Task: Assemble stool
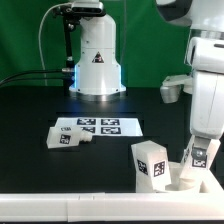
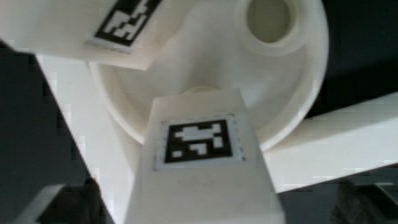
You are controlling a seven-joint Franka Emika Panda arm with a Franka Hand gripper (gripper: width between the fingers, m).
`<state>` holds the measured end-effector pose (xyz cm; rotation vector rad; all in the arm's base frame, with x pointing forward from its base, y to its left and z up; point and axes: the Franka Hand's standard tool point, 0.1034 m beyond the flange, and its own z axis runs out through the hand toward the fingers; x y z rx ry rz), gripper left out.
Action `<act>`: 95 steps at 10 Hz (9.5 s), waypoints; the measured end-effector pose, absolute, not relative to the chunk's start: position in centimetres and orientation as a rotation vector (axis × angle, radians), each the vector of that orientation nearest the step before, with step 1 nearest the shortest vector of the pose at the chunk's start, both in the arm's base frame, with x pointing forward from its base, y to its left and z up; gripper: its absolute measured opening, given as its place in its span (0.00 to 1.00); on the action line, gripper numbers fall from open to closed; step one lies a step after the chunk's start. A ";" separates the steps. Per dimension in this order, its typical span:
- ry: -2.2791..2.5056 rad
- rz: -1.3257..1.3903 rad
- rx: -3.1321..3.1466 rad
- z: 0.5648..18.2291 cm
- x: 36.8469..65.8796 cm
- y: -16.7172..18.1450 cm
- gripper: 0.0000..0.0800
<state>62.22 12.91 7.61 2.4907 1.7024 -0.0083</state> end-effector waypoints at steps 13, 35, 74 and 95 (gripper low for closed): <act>-0.037 0.029 3.084 7.5 62.2 12.5 0.42; -2.826 0.055 1.846 7.2 62.4 12.0 0.72; -0.297 0.092 3.171 7.7 62.8 11.5 0.42; -2.900 -0.065 1.681 7.2 62.9 13.0 0.42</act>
Offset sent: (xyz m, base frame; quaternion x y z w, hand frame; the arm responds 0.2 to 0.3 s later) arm 0.0000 0.0000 0.0000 0.0000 0.0000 0.1938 0.9810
